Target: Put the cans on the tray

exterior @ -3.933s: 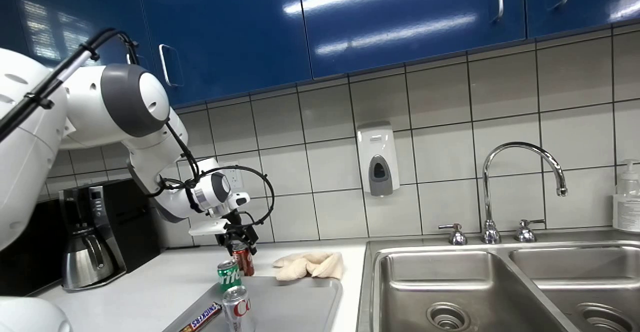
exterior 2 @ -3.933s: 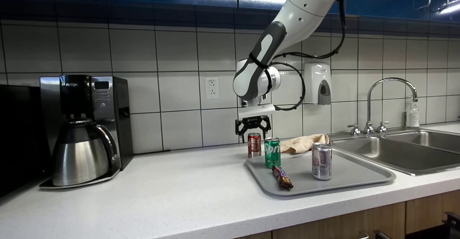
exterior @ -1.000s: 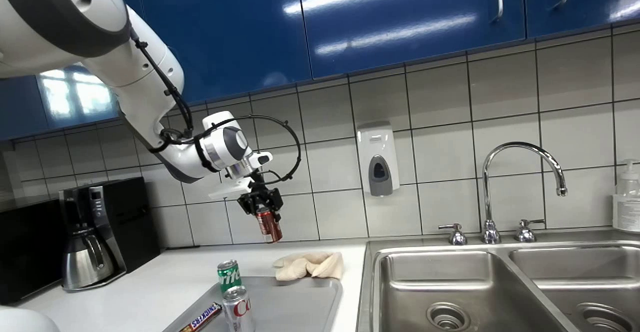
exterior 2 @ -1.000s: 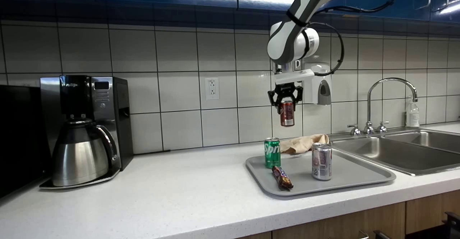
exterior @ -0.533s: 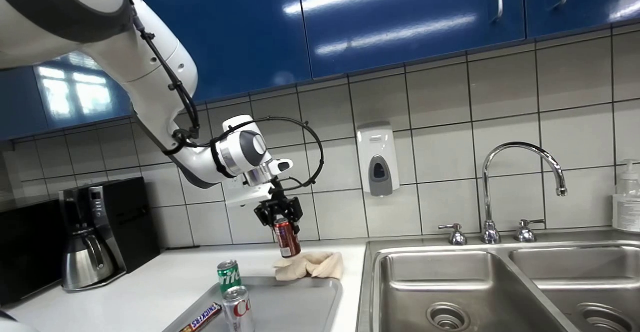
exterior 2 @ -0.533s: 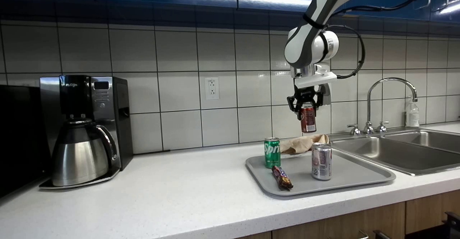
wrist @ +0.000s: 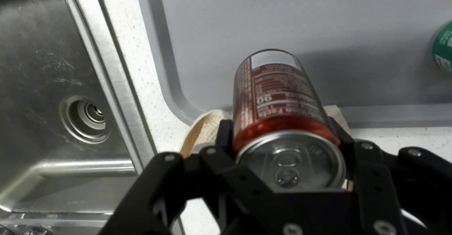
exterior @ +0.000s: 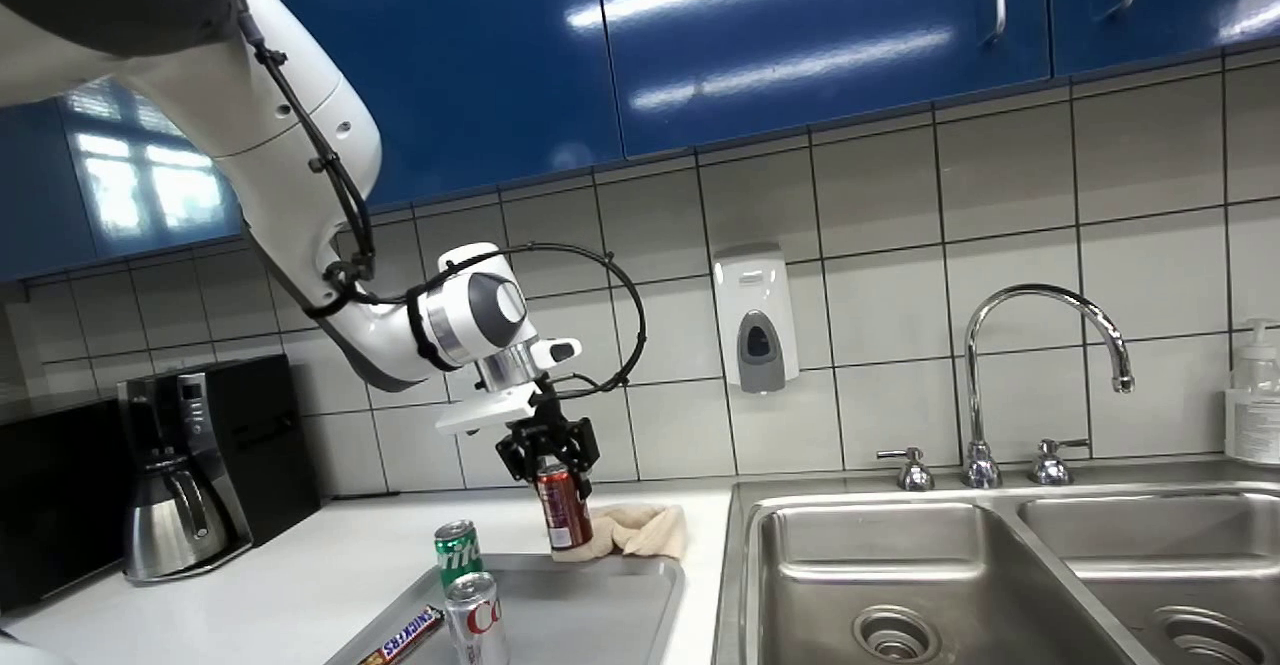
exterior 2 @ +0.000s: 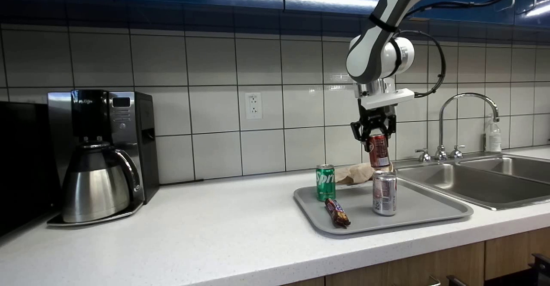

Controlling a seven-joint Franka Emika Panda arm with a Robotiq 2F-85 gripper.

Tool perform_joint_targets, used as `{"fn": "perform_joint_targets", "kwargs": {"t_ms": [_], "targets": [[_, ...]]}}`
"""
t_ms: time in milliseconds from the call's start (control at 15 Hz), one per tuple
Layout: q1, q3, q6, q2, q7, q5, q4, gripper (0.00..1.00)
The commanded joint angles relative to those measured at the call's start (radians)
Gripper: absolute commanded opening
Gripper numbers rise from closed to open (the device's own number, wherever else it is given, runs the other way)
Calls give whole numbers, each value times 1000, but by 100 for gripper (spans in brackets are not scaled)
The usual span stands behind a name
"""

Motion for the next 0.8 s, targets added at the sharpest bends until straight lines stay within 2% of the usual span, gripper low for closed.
{"fn": "perform_joint_targets", "kwargs": {"t_ms": [0, 733], "targets": [[-33, 23, 20, -37, -46, 7, -53, 39], [-58, 19, 140, 28, -100, 37, -102, 39]]}}
